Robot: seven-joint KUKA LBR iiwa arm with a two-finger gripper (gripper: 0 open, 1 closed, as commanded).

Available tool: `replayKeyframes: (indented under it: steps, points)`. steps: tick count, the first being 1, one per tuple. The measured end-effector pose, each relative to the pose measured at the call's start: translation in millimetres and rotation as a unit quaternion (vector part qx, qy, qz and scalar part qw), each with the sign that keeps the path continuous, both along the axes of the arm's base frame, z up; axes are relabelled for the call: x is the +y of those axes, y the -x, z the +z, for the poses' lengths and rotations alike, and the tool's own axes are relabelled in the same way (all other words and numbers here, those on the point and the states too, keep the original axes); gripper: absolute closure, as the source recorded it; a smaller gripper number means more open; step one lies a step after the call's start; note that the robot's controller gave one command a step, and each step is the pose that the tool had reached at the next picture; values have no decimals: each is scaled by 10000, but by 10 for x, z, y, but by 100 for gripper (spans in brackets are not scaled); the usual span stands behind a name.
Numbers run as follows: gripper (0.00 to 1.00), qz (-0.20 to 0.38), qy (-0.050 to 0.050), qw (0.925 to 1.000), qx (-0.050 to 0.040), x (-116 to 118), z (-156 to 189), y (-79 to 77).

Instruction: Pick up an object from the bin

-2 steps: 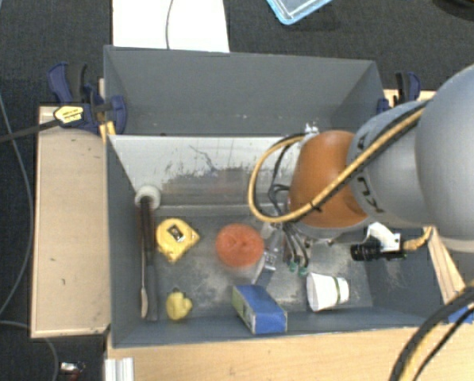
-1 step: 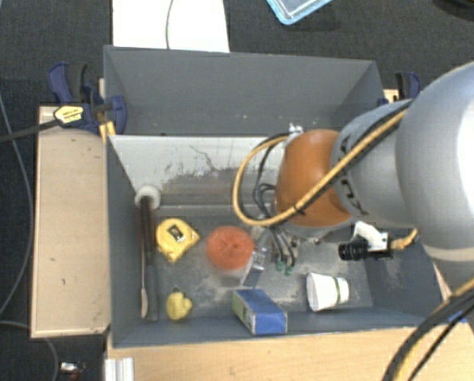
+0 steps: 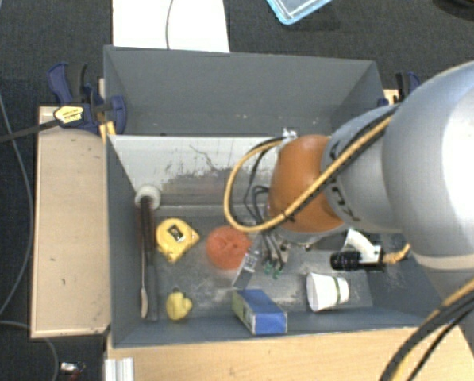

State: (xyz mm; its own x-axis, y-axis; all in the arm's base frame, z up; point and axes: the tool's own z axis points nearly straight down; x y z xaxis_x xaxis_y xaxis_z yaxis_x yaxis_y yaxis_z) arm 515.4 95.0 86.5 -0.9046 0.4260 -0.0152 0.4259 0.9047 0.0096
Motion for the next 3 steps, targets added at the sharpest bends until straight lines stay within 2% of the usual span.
replayKeyframes:
  steps: [1, 2, 3]
  points:
    - [100, 266, 3, 9996, -16, -15, -159, -307]
    - [100, 270, 4, 9996, -16, -15, -157, -307]
    - [100, 232, 4, 9997, 8, 53, 502, -332]
